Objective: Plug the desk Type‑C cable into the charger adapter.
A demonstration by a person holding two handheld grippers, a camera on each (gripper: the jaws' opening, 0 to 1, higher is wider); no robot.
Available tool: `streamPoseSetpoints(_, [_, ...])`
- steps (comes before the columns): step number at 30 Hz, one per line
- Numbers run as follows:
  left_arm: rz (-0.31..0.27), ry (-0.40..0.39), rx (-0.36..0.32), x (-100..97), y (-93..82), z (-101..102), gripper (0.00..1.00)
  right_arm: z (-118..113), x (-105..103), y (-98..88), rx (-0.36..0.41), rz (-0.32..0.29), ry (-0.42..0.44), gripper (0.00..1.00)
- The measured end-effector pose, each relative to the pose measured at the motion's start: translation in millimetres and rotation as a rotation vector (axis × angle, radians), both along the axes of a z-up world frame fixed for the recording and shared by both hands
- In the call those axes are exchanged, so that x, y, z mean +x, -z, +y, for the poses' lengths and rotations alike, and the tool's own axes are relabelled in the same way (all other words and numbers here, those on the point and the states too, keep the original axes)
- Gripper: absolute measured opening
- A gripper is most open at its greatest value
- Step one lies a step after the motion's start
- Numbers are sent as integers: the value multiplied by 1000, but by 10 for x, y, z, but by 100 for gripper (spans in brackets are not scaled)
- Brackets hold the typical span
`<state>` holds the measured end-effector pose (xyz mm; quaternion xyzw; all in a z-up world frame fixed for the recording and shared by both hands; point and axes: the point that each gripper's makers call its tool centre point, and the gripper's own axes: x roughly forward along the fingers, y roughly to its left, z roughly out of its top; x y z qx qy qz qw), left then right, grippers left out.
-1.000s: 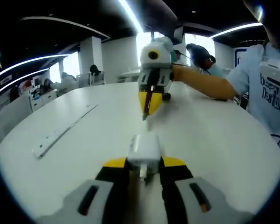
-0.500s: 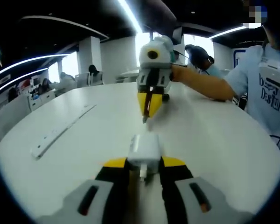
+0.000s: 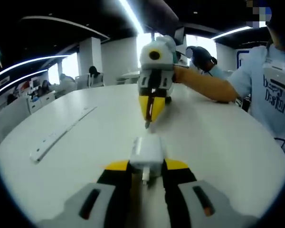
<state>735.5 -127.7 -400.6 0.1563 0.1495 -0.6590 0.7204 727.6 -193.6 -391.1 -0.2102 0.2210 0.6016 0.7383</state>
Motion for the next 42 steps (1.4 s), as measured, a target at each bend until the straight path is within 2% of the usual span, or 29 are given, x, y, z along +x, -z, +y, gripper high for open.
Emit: streamPoseSetpoints(42, [2, 11, -1, -33, 14, -47, 27, 54, -59, 25, -6, -2, -32, 7])
